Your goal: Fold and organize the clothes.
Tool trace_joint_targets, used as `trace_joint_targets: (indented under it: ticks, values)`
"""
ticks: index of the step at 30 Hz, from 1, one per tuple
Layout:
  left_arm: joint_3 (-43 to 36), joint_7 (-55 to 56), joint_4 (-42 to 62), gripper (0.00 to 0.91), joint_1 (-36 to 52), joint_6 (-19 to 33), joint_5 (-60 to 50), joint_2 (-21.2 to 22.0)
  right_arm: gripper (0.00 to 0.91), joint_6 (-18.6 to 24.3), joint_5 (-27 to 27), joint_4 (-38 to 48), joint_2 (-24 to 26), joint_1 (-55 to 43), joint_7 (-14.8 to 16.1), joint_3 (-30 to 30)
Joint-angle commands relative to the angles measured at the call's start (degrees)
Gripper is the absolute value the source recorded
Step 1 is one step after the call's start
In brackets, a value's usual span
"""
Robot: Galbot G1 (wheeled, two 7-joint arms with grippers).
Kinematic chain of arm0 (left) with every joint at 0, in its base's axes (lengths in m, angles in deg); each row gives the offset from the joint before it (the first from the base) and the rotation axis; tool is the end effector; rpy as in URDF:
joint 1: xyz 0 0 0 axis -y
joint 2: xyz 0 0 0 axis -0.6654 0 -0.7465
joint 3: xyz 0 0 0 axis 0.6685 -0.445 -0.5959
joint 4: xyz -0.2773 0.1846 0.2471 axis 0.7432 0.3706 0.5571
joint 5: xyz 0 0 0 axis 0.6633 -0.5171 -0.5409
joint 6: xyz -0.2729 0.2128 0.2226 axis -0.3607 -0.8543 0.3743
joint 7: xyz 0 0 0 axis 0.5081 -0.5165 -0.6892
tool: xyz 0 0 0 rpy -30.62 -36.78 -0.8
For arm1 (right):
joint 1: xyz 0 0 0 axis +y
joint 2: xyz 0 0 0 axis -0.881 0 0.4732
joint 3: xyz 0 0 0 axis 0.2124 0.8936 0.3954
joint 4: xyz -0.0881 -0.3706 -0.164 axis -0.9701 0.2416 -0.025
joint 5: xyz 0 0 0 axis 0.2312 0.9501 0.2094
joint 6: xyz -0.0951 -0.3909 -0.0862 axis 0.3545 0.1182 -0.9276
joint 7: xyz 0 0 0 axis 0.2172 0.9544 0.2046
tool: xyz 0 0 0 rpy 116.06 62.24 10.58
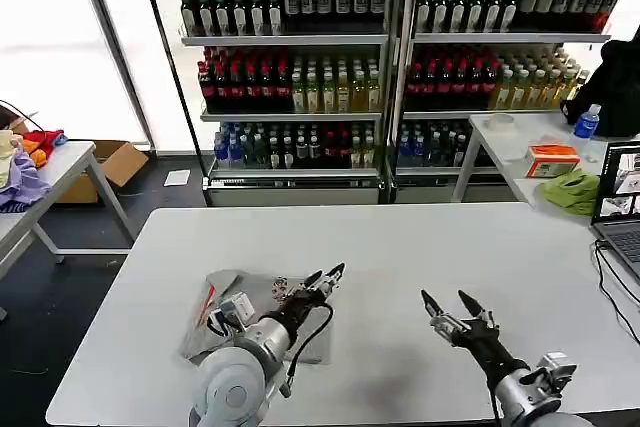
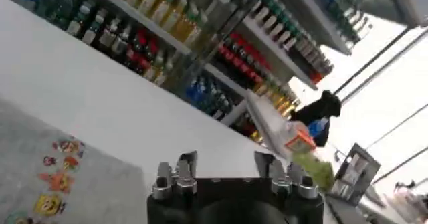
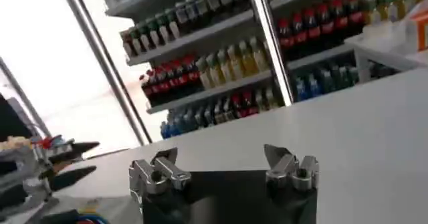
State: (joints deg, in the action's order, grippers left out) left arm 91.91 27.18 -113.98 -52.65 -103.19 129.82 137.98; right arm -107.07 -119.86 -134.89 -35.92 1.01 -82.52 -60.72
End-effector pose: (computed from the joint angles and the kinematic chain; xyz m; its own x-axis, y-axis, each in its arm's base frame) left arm 0.3124 -0.0751 -0.2678 -0.8318 0.4823 0.2746 0.2044 0.7262 -0.6564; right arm 0.2217 -0.1034 -0.3037 -0.9135 -0.3278 0.2409 -0.2264 0.9018 0.3682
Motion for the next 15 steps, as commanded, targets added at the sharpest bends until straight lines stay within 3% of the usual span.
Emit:
trace_joint_targets:
  ticks: [1, 4, 8, 11, 15]
  values:
    - [17.4, -14.9, -0.5, 0.907, -3.2, 4.9, -17.0, -6.8, 0.907, -3.1, -2.2, 4.3, 1.8, -9.2, -2.2, 16.0]
    - [24.4, -20.2, 1.5, 0.907, -5.5, 6.8, -29.6, -8.2, 0.907, -3.7, -1.5, 6.5, 1.7, -13.3, -2.8, 20.3]
    - [30.8, -23.8, 2.4, 0.907, -9.0, 8.6, -38.6, -8.6, 0.907, -4.3, -0.4, 10.3, 0.9, -19.1, -4.0, 27.0]
    - [33.2, -24.8, 1.8, 0.907, -11.4, 9.0, -41.2, -8.6, 0.907, -5.7, 0.6, 13.2, -0.3, -21.6, -6.1, 30.8]
    - [34.7, -24.9, 2.3, 0.907, -13.4, 10.8, -41.9, -7.5, 0.907, -5.9, 0.5, 16.1, -2.3, -24.6, -6.6, 33.8]
